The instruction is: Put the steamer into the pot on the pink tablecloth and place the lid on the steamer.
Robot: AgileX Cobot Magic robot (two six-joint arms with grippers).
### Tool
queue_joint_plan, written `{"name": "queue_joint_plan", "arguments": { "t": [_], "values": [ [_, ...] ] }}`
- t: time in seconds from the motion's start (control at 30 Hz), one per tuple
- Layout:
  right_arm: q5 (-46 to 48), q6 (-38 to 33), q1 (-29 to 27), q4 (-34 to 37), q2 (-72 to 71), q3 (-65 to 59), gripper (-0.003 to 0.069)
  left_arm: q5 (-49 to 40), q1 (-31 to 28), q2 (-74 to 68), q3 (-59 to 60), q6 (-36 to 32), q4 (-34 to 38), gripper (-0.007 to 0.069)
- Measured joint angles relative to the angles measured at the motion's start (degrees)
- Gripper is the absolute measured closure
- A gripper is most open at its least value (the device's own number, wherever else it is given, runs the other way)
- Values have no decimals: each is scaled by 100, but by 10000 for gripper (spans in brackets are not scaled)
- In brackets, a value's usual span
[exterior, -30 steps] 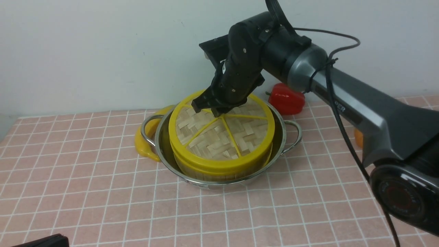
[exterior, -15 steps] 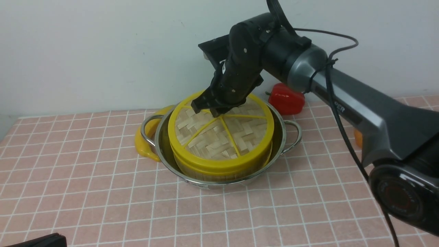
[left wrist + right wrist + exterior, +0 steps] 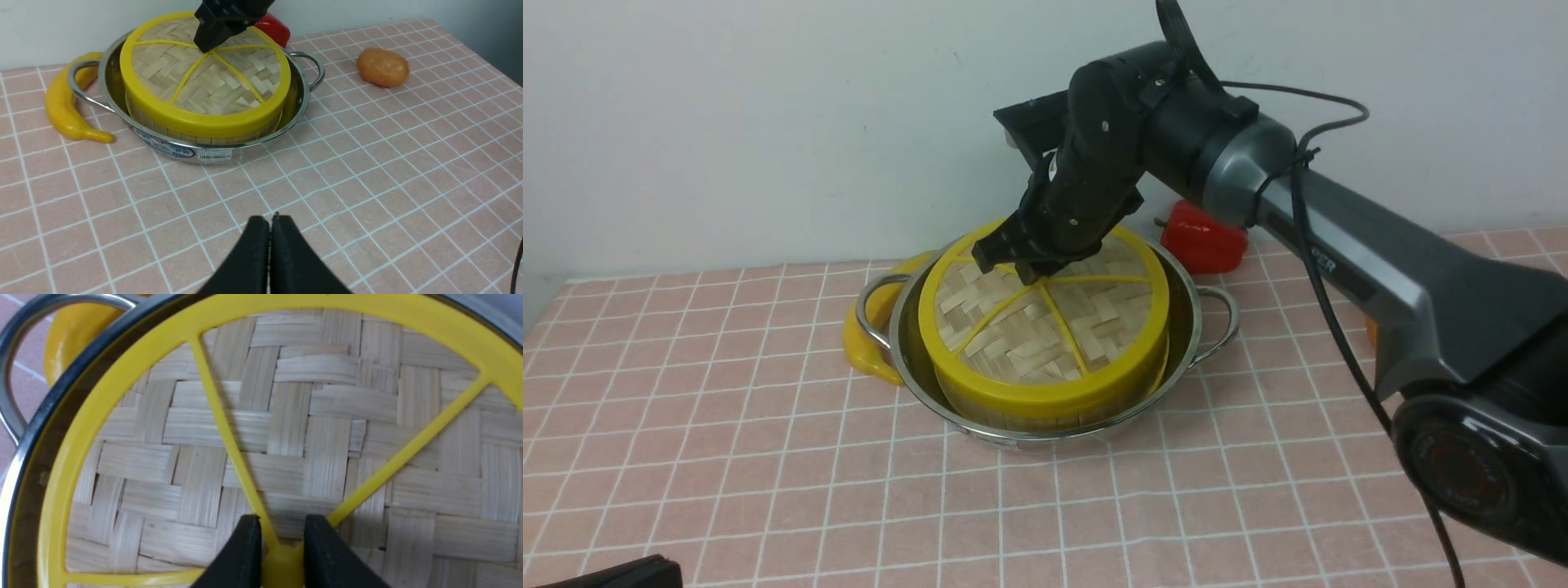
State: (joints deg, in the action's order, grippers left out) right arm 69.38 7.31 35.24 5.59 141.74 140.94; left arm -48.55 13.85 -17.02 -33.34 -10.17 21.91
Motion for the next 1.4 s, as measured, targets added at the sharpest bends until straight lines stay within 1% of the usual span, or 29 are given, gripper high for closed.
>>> {"name": "queue_joint_plan", "arguments": {
  "t": [0.33,0.43,0.57,0.63,0.7,0.77,0.8,0.83,0.93,0.97,1.0,1.03,1.1,1.17,1.2,1.23,1.27,1.33,1.4],
  "values": [
    [-7,-7,0,0,0,13,505,0,0,0,0,0,-5,623],
    [-20,-1,0,5,-10,32,468,0,0,0,0,0,-5,623],
    [117,50,0,48,-228,95,361,91,0,0,0,0,-57,613],
    [140,55,-13,84,-505,113,321,263,0,0,0,0,-173,613],
    [144,55,-80,115,-961,135,288,540,0,0,0,0,-394,608],
    [106,3,-216,159,-1614,154,272,930,0,0,0,0,-750,602],
    [91,3,-232,159,-1749,153,271,970,0,0,0,0,-789,602],
    [72,-14,-340,160,-2173,153,268,1287,0,0,0,0,-1112,602],
    [5,-48,-655,150,-3348,-122,272,1810,0,-48,0,5,-1736,602],
    [4,-112,-748,128,-3733,-330,277,1937,0,-90,0,5,-1933,601],
    [4,-126,-782,119,-3811,-378,279,1966,0,-110,0,5,-2009,601],
    [4,-215,-848,100,-4204,-665,286,2051,0,-160,0,12,-2145,595],
    [4,-416,-1009,-55,-5332,-1766,323,2272,0,-389,0,64,-2470,592],
    [4,-467,-1029,-143,-5724,-2238,340,2313,0,-493,0,77,-2509,592],
    [9,-523,-1048,-263,-6316,-3069,370,2334,0,-679,0,116,-2535,588],
    [3,-548,-1048,-330,-6666,-3629,391,2345,0,-800,0,149,-2535,584],
    [-6,-548,-1048,-350,-6735,-3744,400,2345,0,-849,0,168,-2535,584],
    [-473,-570,-1048,-401,-7487,-5183,445,2358,0,-1110,0,299,-2471,581],
    [-1284,-588,-1048,-407,-8112,-6401,486,2374,0,-1360,0,409,-2405,581]
  ]
}}
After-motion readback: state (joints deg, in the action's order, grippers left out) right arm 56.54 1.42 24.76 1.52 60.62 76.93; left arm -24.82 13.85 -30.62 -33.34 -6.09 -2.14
